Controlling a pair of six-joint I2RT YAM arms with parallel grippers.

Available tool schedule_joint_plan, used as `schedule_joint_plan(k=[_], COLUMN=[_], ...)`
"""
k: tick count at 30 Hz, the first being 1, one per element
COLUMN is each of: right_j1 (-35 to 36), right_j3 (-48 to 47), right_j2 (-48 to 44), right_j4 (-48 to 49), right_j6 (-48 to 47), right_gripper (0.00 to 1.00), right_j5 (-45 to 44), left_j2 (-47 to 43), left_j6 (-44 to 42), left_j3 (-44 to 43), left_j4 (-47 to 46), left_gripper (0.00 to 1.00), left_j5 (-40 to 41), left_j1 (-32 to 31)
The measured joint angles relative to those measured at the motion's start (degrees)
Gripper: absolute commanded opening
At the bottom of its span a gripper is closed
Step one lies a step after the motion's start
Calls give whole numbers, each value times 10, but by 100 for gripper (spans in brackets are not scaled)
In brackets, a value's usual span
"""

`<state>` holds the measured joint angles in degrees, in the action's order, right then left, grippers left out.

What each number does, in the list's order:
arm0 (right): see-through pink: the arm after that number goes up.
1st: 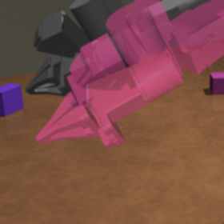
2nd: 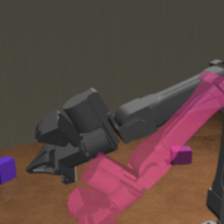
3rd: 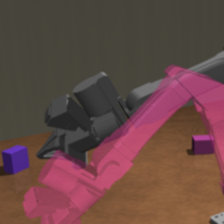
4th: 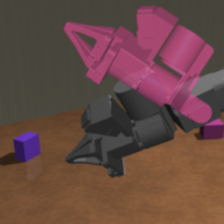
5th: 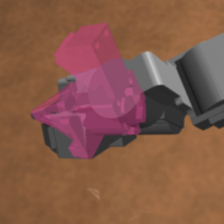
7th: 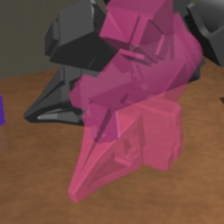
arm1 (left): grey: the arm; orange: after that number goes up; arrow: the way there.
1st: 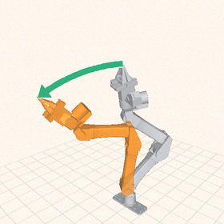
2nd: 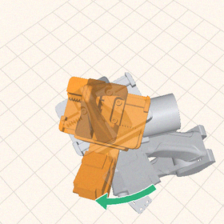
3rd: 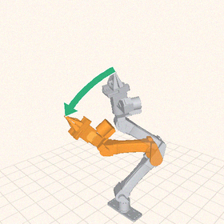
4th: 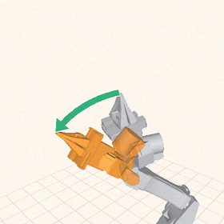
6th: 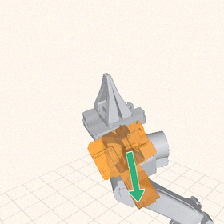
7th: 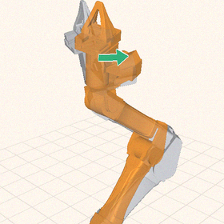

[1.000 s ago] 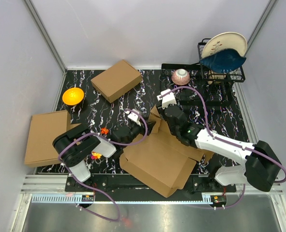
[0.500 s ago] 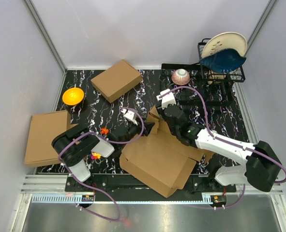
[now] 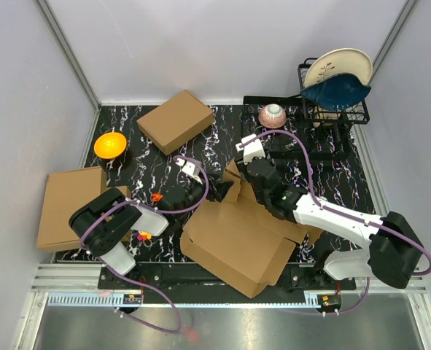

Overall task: Fold the paper box
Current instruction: Fold the paper box at the center of the board.

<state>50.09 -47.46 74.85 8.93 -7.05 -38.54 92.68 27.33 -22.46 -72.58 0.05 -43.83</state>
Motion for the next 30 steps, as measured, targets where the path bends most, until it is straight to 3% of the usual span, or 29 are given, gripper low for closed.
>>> schedule_joint_plan(k=[5, 11, 12, 13, 15, 18, 19, 20, 23, 30], right_j1=[1, 2, 2, 2, 2, 2, 3, 3, 7, 10], right_j3=[0, 0, 0, 0, 0, 0, 0, 0, 0, 0], right_j2=[1, 3, 4, 5, 5, 5, 5, 5, 5, 5], right_j4=[0, 3, 5, 5, 5, 5, 6, 6, 6, 7], right_j6=[0, 0, 0, 0, 0, 0, 0, 0, 0, 0], right_gripper=[59, 59, 59, 59, 59, 59, 59, 59, 59, 59], right_j5=[0, -5, -7, -9, -12, -13, -13, -13, -13, -12], left_j2=[5, 19, 20, 21, 22, 23, 23, 23, 23, 23], left_j6=[12, 20, 20, 18, 11, 6, 5, 5, 8, 7], left_j3=[-7, -15, -16, -17, -17, -17, -17, -17, -17, -14], left_j4=[0, -7, -6, -6, -4, -4, -4, -2, -2, -4], left_gripper=[69, 46, 34, 29, 27, 47, 60, 63, 70, 73], left_j5=[-12, -21, -22, -22, -19, -14, -14, -14, -10, -14], left_j1=[2, 1, 1, 0, 1, 4, 4, 3, 5, 6])
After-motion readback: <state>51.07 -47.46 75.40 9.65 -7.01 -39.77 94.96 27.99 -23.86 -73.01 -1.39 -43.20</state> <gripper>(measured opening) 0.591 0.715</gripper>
